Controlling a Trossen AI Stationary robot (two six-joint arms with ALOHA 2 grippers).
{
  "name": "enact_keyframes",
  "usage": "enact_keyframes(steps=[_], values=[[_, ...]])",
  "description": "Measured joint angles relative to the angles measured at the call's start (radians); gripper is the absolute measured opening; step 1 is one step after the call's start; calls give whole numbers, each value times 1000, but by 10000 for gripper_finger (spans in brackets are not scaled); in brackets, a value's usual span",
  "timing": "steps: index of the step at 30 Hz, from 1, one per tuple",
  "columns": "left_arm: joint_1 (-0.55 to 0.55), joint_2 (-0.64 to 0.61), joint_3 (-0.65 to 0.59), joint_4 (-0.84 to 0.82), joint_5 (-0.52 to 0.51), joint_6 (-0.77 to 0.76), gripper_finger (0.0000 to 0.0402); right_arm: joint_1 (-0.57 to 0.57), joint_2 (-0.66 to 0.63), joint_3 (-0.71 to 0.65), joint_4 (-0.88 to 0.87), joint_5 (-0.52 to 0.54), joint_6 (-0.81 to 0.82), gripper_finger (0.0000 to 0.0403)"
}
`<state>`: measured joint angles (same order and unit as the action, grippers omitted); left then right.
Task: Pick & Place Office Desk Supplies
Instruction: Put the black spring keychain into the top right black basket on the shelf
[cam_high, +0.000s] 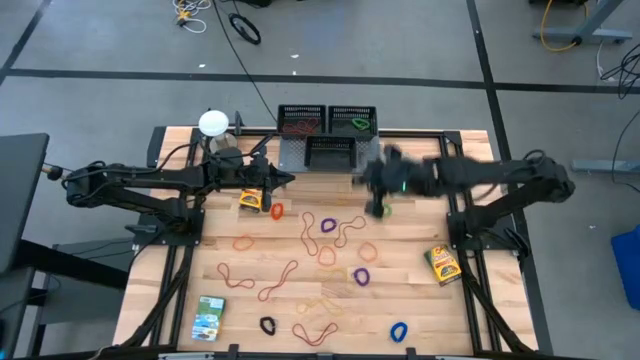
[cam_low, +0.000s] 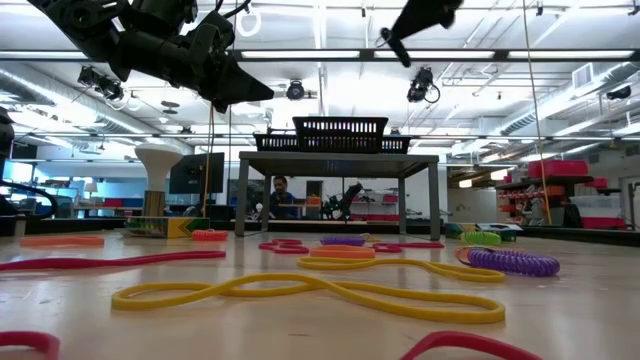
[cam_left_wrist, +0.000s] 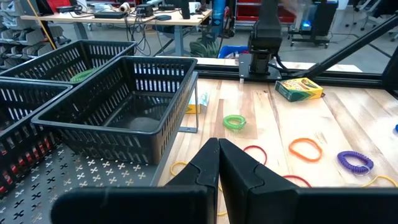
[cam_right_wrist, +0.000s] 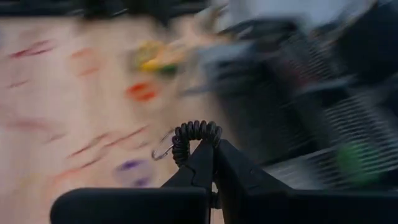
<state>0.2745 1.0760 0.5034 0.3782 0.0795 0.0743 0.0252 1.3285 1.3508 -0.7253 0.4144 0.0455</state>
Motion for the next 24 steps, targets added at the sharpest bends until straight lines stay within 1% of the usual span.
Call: enact_keyframes(steps=[3,8,11,14,18,21,24], values=[[0,0,0,0,0,0,13,-145,14,64,49,-5,-164,8],[0,0,0,-1,0,0,13,-382,102,131,124,-137,-344,8],[0,0,0,-1,0,0,13,-468,191,174,135,-191,-407,8],[0,0,0,-1,0,0,13,-529,292,212,134,-214,-443,8],[0,0,0,0,0,0,13,-584,399,234,170,-272,-445,8],[0,0,0,0,0,0,13,-597,443,234,175,-283,-454,8],[0,0,0,0,0,0,13,-601,458,234,184,-285,-454,12]])
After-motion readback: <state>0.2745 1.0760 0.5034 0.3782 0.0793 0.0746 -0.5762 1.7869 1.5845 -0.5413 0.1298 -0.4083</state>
